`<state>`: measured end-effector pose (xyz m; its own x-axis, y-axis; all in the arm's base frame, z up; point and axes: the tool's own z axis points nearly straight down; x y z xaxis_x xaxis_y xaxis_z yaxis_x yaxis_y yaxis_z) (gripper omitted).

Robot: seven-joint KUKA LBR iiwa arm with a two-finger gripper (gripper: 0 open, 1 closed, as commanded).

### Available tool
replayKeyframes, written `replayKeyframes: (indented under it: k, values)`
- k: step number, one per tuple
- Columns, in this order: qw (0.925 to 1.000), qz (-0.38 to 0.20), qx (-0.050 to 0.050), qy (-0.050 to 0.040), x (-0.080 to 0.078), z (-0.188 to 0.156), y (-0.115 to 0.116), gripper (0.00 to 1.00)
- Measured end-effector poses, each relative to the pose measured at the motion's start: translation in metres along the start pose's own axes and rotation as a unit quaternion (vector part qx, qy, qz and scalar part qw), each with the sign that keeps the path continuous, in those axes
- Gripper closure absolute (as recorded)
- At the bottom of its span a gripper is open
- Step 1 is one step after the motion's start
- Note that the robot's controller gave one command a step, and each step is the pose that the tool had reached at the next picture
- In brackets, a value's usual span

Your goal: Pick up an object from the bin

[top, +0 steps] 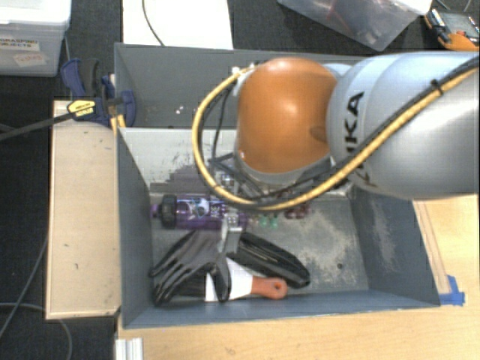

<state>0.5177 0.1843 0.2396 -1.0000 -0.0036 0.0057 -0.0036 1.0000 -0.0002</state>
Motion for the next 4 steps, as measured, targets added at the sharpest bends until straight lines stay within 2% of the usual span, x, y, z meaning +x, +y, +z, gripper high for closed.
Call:
replayKeyframes:
  k: [1,2,3,4]
  values:
    - [1.0,0.003,-0.001,-0.0041,-0.002,-0.005,-0.001,0.0]
    - [0.9996,0.028,-0.002,-0.0066,-0.064,0.145,-0.02,0.0]
    - [0.999,0.043,-0.003,-0.008,-0.074,0.168,-0.009,0.0]
    - [0.9964,0.085,-0.002,-0.0067,-0.045,0.168,0.019,0.0]
